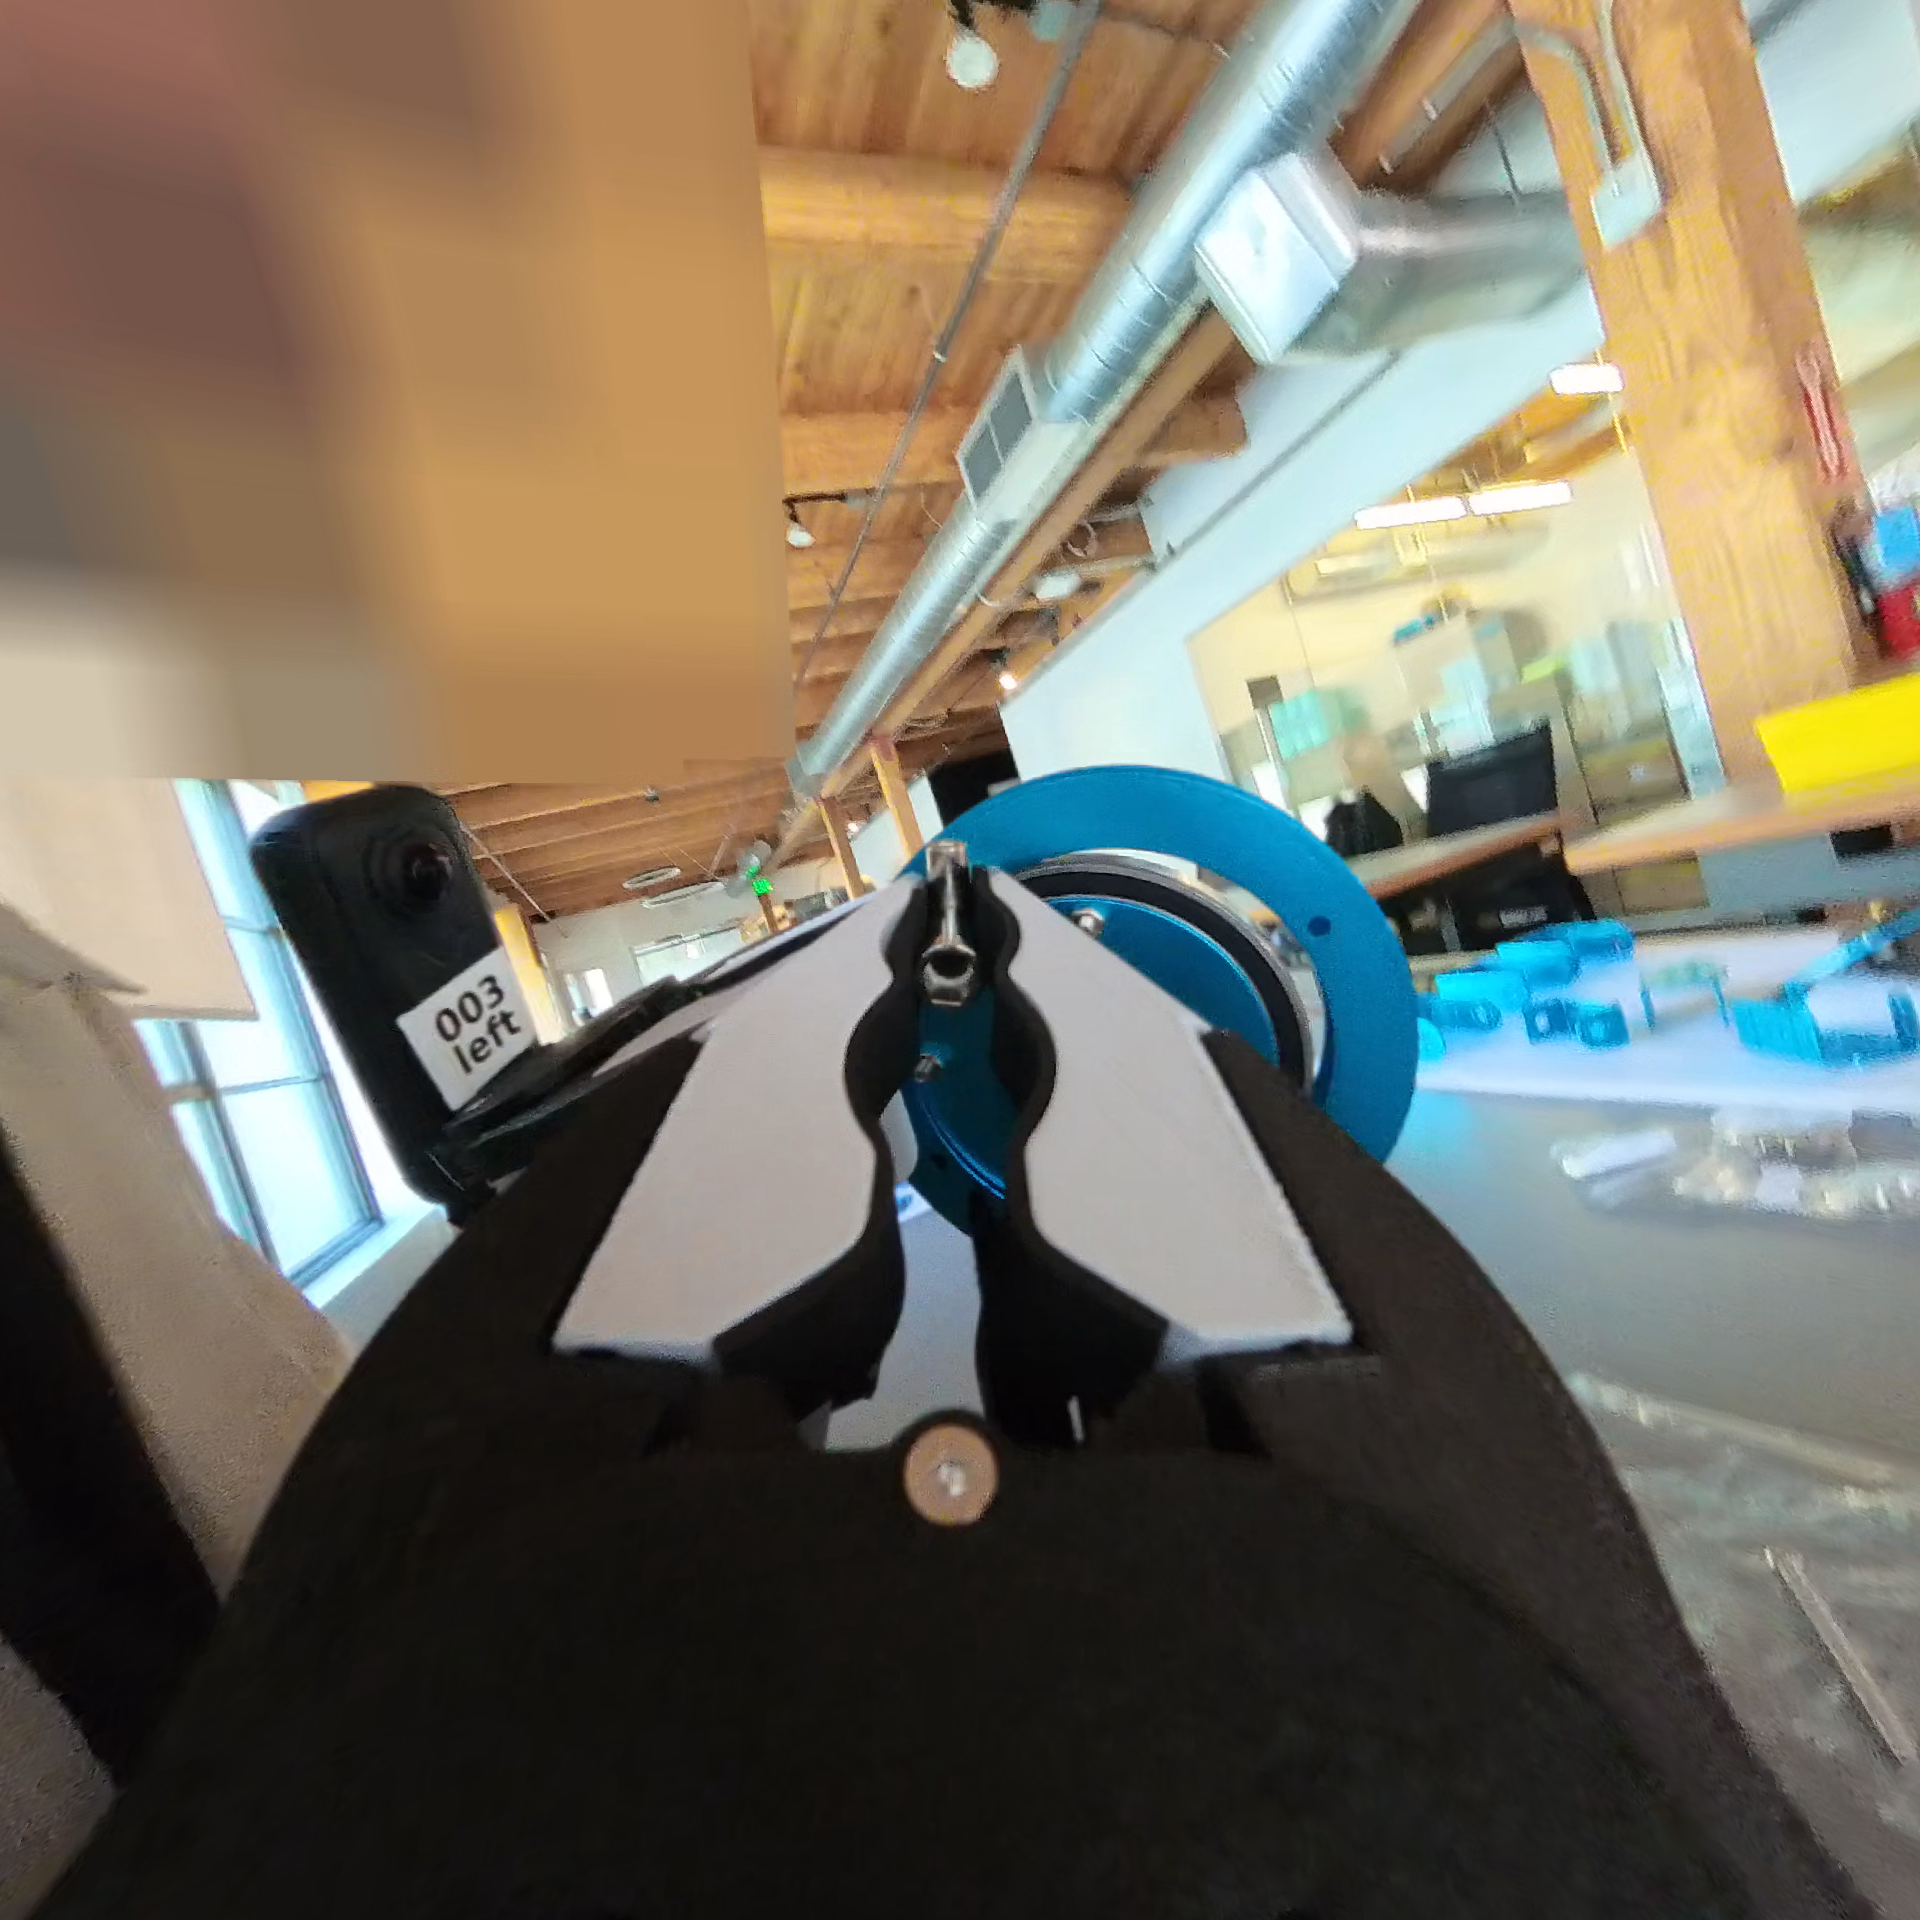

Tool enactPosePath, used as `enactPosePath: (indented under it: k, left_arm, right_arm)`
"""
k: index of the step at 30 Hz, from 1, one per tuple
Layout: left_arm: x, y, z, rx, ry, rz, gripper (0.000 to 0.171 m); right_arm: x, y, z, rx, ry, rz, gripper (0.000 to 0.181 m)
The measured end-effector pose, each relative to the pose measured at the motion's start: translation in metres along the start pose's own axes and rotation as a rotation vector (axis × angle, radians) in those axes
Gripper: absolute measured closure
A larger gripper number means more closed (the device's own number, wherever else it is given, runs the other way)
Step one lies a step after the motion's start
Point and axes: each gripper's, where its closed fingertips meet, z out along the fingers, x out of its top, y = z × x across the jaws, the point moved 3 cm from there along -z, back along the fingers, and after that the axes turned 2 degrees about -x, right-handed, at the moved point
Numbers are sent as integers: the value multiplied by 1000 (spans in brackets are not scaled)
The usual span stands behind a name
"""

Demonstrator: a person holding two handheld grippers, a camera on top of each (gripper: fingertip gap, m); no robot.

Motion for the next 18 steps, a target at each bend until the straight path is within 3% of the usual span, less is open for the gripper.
enactPosePath:
  k: [2, 4, 8, 18]
  left_arm:
    - [9, 3, -4, -3, 67, 28, 160]
    - [13, 5, -4, 0, 94, 37, 160]
    - [11, 2, -4, 8, 108, 4, 160]
    - [13, -2, -8, 32, 115, -12, 160]
  right_arm:
    - [5, -8, -1, 90, 65, 81, 175]
    - [6, -9, -1, 185, 109, 298, 176]
    - [3, -8, -1, 225, 171, 460, 176]
    - [8, -13, 3, 219, 153, 379, 175]
